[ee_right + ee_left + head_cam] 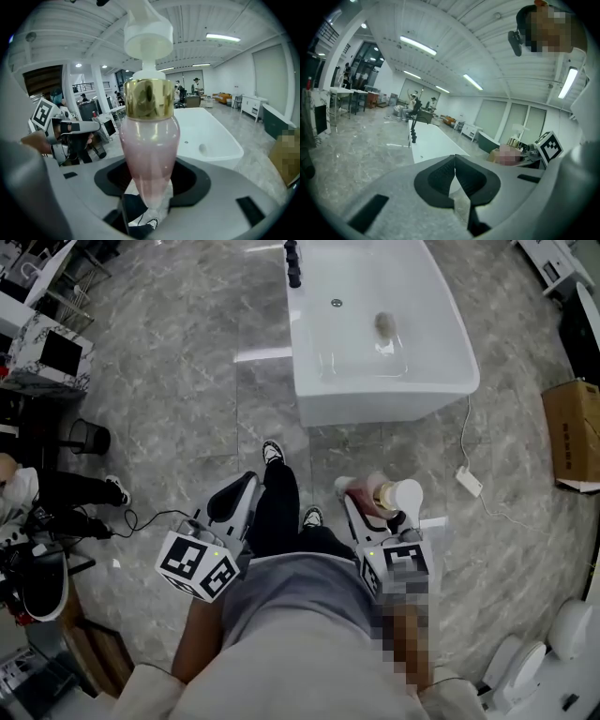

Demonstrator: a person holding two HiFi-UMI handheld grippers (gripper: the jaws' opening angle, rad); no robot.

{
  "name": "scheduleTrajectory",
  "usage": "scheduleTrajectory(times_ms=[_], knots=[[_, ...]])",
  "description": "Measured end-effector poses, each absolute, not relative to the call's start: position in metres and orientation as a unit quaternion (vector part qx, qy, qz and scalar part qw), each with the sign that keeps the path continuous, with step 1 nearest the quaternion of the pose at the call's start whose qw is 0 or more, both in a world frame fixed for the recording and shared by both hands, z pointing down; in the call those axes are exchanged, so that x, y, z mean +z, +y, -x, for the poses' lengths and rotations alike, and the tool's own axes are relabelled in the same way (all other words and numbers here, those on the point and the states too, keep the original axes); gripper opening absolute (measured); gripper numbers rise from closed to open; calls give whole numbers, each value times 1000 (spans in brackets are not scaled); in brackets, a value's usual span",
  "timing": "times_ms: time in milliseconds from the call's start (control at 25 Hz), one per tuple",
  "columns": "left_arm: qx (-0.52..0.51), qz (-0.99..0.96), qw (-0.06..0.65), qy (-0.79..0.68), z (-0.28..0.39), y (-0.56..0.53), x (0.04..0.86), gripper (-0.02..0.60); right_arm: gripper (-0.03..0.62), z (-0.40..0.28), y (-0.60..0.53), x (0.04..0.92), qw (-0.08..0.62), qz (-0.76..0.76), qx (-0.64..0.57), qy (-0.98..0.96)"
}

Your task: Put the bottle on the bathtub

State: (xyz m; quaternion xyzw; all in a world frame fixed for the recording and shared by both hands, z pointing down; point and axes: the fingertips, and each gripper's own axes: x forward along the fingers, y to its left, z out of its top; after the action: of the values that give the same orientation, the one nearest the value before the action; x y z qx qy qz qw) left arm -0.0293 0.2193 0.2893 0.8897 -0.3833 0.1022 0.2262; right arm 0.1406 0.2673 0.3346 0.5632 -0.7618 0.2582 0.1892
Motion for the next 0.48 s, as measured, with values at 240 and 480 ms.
scheduleTrajectory(times_ms=[240,480], knots=[[101,-889,241,-375,32,172,295,9,219,-128,213,334,196,-556,263,-764],[100,-896,240,-360,35,106,289,9,219,-111,151,328,200,-550,263,-767]])
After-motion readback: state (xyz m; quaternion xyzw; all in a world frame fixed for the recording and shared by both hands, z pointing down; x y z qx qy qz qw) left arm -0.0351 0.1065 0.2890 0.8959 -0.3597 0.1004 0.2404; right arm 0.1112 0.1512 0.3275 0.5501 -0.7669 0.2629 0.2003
